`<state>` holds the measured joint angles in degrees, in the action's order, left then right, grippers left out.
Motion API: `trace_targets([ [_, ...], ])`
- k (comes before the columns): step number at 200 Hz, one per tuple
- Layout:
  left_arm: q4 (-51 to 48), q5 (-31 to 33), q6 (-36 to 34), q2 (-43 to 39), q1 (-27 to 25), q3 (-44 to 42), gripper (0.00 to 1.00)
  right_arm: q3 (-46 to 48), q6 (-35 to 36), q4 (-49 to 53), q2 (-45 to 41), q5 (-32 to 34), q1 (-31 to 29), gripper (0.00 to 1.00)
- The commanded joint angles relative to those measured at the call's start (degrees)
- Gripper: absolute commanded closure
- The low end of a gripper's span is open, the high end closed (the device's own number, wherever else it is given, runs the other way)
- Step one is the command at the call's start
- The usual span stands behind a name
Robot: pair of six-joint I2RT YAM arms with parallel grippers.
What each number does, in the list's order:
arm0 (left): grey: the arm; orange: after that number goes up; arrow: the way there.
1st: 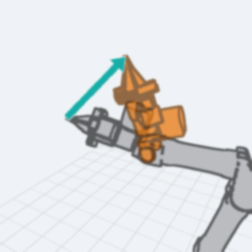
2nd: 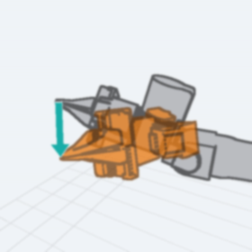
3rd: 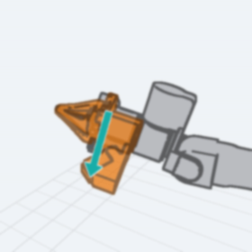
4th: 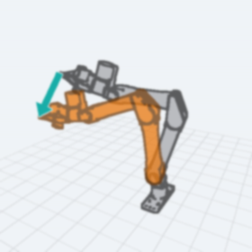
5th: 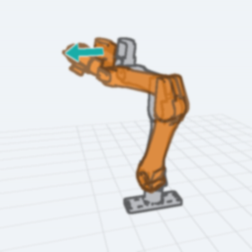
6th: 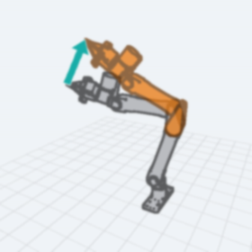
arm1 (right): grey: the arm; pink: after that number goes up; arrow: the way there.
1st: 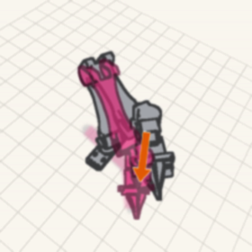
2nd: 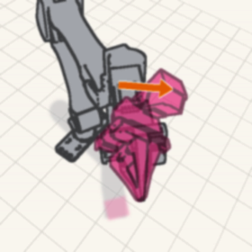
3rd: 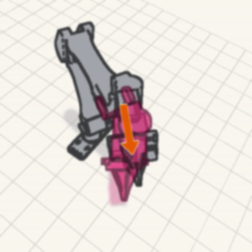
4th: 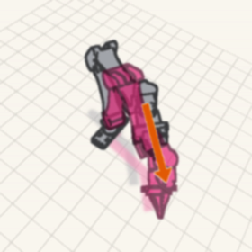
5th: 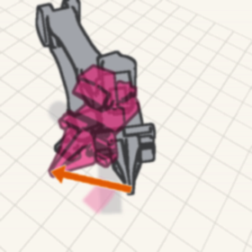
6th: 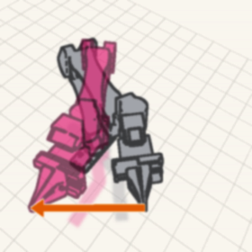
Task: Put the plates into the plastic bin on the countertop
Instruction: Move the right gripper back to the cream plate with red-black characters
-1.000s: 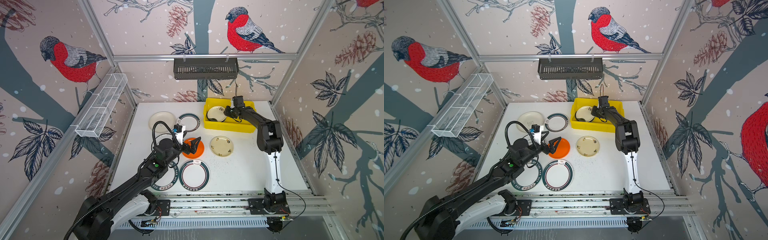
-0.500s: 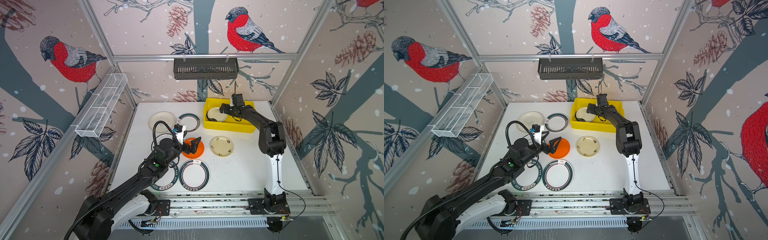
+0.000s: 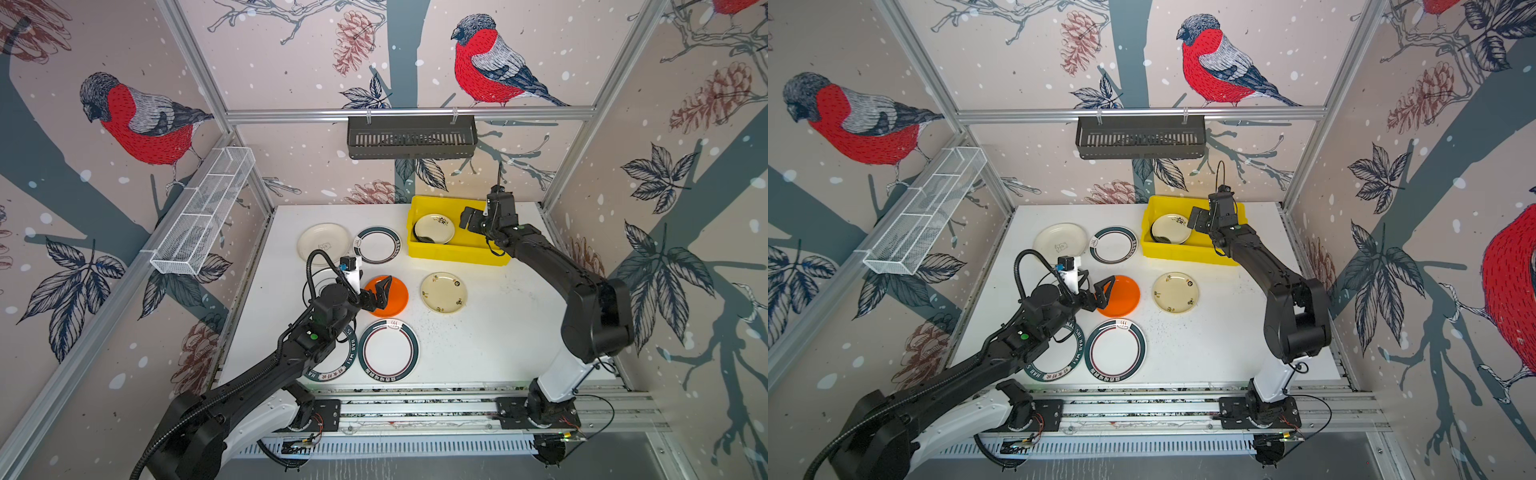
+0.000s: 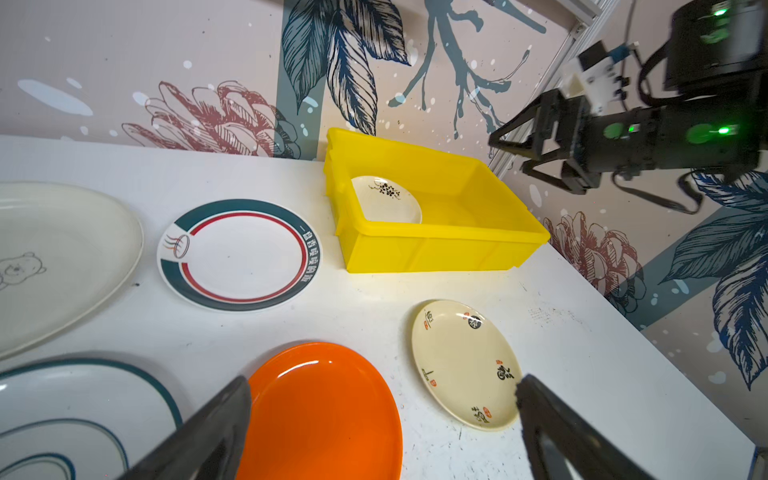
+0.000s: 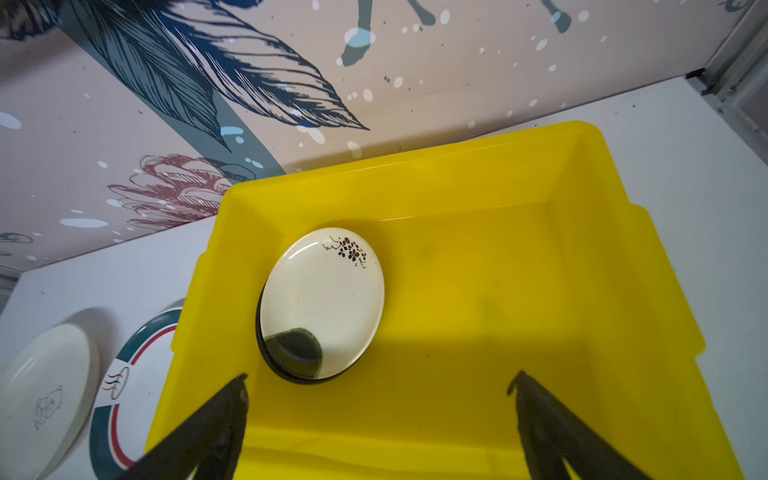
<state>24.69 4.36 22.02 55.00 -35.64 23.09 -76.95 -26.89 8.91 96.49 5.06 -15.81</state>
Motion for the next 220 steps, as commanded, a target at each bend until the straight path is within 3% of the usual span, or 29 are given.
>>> trace_targets([
  [1,4.8,3.3,4.3,-0.8,0.0,-2.9,0.02,4.0,-1.9,-1.4,-4.6,2.8,-0.2,0.0],
  [45,1.8,2.9,6.3,-1.2,0.0,-3.2,0.02,14.4,-2.9,-0.3,-14.1,0.0,-1.7,0.0],
  [83,3.2,-2.3,8.6,0.7,0.0,-3.1,0.02,26.9,-5.3,-0.6,-24.3,-2.8,-3.8,0.0],
  [120,1.6,-4.6,7.4,5.8,-0.1,-0.6,0.02,37.6,-8.1,-3.7,-32.5,-11.3,-5.1,0.01],
  [157,6.1,-8.4,9.1,12.3,0.0,1.2,0.02,45.1,-8.3,-6.5,-33.2,-15.0,-4.5,0.0],
  [187,10.2,-12.9,10.4,17.0,-0.3,3.2,0.02,45.9,-6.9,-6.9,-31.0,-21.1,-2.4,0.0],
  [220,11.7,-12.5,9.7,22.2,-2.0,5.9,0.02,46.7,-6.4,-9.0,-26.8,-23.4,-1.2,0.0],
])
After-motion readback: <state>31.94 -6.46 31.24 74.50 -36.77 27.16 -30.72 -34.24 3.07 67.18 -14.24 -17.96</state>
